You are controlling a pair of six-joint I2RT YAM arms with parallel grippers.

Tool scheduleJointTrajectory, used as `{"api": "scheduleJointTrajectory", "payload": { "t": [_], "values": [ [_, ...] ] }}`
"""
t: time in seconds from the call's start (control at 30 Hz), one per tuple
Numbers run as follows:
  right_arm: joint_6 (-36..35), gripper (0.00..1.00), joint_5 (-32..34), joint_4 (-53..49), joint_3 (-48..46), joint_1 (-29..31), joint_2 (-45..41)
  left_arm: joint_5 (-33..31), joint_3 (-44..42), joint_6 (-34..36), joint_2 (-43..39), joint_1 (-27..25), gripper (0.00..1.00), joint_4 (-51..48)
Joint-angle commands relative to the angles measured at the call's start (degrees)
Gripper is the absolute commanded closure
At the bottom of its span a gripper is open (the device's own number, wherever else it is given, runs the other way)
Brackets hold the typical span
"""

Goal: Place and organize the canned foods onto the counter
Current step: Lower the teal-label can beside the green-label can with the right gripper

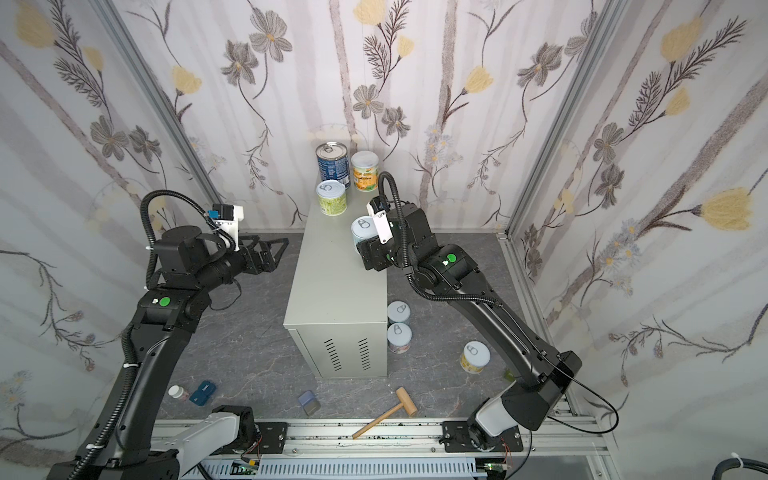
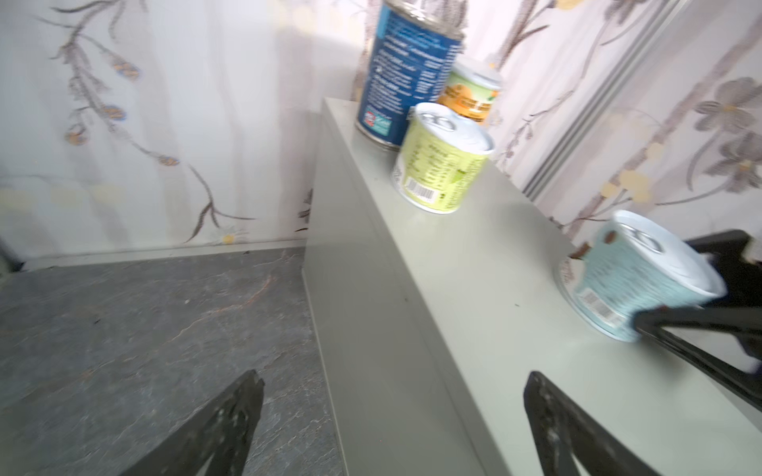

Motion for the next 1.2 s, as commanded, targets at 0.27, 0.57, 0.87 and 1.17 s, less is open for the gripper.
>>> {"api": "scheduleJointTrajectory", "payload": {
  "t": [0.27, 0.57, 0.87, 1.17],
  "values": [
    [-0.31, 0.28, -0.25, 7.48, 7.25, -3.19, 7.81, 21.09, 0.75, 5.3, -2.2, -0.44, 0.0, -2.66],
    [-3.16, 0.31, -5.74, 8.16, 17.5, -6.99, 17.26, 22.5, -0.78, 4.31, -3.17, -0.72, 0.0, -0.03],
    [-3.79, 0.3, -6.59, 6.39, 25.55, -8.51, 24.37, 23.09, -2.41, 3.05, -4.15, -0.72, 0.0, 3.3],
    [-3.89, 0.22, -6.73, 7.03, 25.66, -8.53, 24.69, 23.0, -3.49, 2.32, -5.0, -0.73, 0.0, 5.34]
  ]
}}
